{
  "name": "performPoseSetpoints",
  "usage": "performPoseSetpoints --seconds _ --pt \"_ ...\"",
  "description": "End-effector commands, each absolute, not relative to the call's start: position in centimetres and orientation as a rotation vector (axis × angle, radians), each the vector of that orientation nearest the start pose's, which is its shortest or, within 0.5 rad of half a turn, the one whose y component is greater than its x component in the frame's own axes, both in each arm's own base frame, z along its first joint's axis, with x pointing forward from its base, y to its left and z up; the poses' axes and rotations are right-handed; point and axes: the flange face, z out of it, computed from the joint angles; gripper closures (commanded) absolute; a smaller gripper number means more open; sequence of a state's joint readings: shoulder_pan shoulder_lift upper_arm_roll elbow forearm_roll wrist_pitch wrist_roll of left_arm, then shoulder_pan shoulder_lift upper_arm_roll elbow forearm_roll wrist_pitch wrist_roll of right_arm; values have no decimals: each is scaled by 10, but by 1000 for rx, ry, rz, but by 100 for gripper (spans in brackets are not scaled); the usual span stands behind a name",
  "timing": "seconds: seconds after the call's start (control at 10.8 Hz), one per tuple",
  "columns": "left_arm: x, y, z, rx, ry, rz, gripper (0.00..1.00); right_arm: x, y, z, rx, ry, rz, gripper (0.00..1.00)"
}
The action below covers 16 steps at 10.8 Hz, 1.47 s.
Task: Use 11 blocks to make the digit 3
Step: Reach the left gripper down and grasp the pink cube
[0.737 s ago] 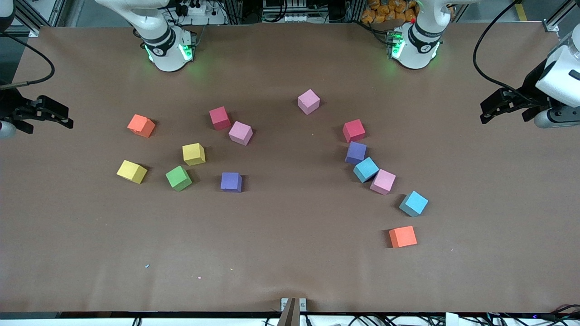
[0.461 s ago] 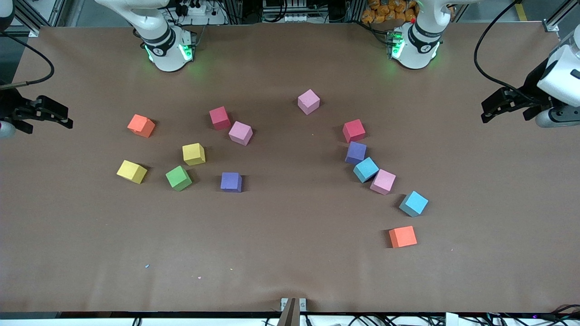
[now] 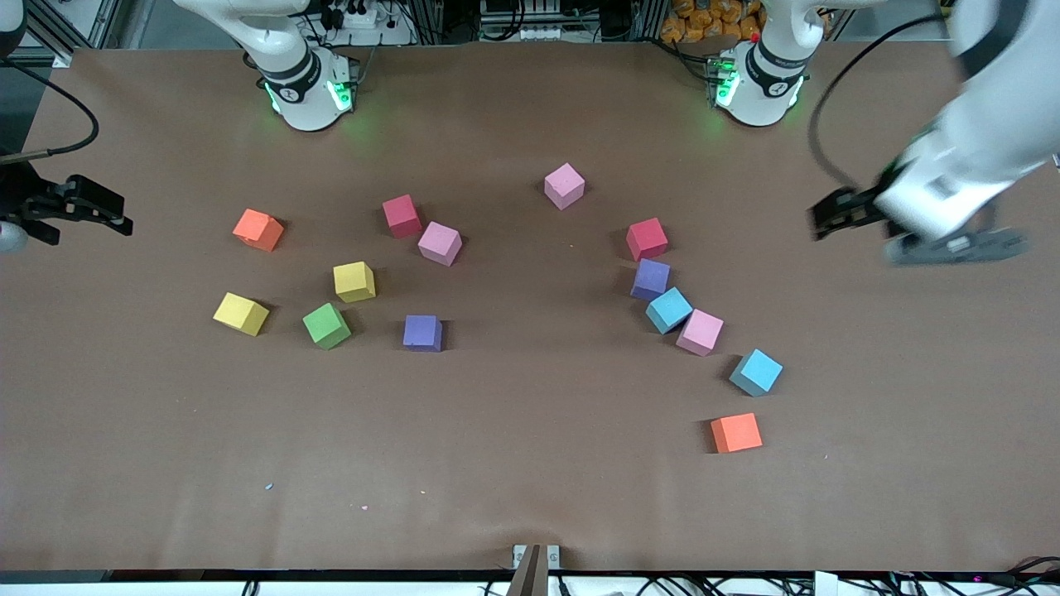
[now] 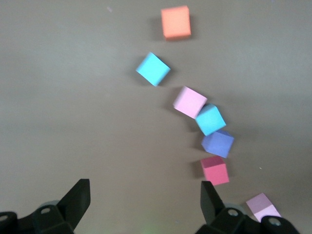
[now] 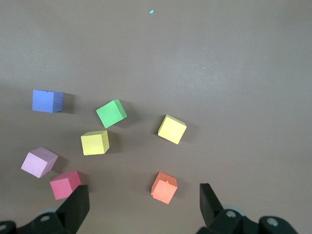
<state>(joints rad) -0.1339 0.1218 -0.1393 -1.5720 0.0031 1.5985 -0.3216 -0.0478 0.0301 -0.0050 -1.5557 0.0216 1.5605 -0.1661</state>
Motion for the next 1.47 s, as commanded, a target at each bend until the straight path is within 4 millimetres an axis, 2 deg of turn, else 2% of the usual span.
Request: performPoseSetpoints --seconds 0.0,0.18,0.28,0.37,0.55,0.65,0.74,0.83,1.01,1.11,1.2,1.29,1.38 --pt "564 -236 491 -3089 -214 215 0 560 -28 618 -3101 -150 20 0" --pt "537 -292 441 -3037 -326 260 0 560 -28 617 -3101 -150 23 0" --pt "511 -324 416 -3022 -373 246 0 560 -27 617 -3101 -152 18 0" --pt "482 -354 393 -2983 -499 232 0 563 -26 614 -3101 -154 20 0" --pt "441 -388 364 -2940 -560 228 0 565 -22 611 -3099 -166 23 0" --pt "422 -403 348 -2947 -607 235 0 574 -15 595 -3090 -183 55 0" --pt "397 -422 330 -2964 -638 259 0 587 11 579 -3087 -252 67 0" --pt "375 -432 313 -2958 -677 268 0 598 34 564 -3088 -311 69 0" --pt "336 -438 280 -2971 -708 272 0 621 50 520 -3061 -337 93 0" --pt "319 -442 270 -2954 -830 271 0 632 60 494 -3030 -342 109 0" --pt "307 -446 264 -2961 -885 261 0 647 70 466 -3002 -341 100 0" --pt "304 -444 258 -2961 -946 258 0 655 84 447 -2995 -360 86 0" --pt "302 -441 252 -2943 -1031 277 0 655 94 442 -2992 -384 91 0"
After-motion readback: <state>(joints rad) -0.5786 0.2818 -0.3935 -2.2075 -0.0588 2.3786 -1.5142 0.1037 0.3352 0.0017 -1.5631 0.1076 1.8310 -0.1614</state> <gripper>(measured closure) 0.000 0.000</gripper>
